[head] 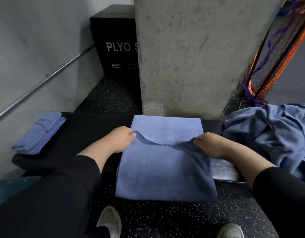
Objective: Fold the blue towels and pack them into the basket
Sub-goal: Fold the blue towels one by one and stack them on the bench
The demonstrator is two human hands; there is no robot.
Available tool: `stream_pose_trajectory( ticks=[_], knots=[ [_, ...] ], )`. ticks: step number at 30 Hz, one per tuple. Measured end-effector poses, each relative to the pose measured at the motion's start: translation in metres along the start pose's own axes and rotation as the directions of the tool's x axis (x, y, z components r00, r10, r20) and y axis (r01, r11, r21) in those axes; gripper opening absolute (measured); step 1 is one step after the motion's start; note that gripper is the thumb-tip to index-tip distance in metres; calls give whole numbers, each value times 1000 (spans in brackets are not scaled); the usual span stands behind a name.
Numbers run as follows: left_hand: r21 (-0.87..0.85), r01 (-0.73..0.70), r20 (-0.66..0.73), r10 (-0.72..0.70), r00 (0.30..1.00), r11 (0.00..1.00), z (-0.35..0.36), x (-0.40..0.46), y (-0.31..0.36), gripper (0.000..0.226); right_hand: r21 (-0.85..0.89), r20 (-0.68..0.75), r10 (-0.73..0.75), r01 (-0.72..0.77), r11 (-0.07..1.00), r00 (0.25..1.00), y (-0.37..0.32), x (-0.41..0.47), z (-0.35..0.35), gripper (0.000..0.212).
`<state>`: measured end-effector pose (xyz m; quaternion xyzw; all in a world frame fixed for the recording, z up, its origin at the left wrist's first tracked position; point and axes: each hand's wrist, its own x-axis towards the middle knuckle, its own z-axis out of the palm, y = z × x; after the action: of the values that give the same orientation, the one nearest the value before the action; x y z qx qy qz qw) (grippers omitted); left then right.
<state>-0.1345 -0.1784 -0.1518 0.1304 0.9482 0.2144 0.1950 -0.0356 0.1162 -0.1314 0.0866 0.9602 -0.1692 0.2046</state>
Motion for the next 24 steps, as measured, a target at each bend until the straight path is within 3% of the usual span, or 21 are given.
stream_pose_trajectory(
  ticks=[4, 10, 15, 17, 19, 21, 24],
  knots=[
    [54, -39, 85, 34, 996, 998, -4, -17, -5, 41, -25, 106, -34, 37, 999, 994, 1, -20, 1, 29],
    [28, -59, 148, 55, 987, 998, -6, -23, -12, 39, 73, 128, -48, 39, 997, 991, 5, -31, -1, 35],
    [30, -3, 340, -8, 940, 1000, -3, -23, -8, 40, 153, 261, -37, -4, 988, 965, 11, -24, -2, 31],
    [-51, 45, 429, -19, 903, 998, -4, -25, -4, 36, 248, 357, -28, -66, 967, 934, 14, -21, -3, 32],
    [-253, 121, 488, 19, 873, 960, -9, -26, 1, 30, 379, 382, -85, -72, 923, 920, 13, -22, -8, 28],
    [-453, 178, 437, 43, 899, 874, -21, -28, 4, 23, 566, 288, -147, -44, 823, 946, 11, -22, -16, 28],
    [-535, 160, 340, 38, 940, 829, -37, -20, 6, 30, 784, 100, -91, -23, 620, 991, 6, -19, -33, 20]
  ],
)
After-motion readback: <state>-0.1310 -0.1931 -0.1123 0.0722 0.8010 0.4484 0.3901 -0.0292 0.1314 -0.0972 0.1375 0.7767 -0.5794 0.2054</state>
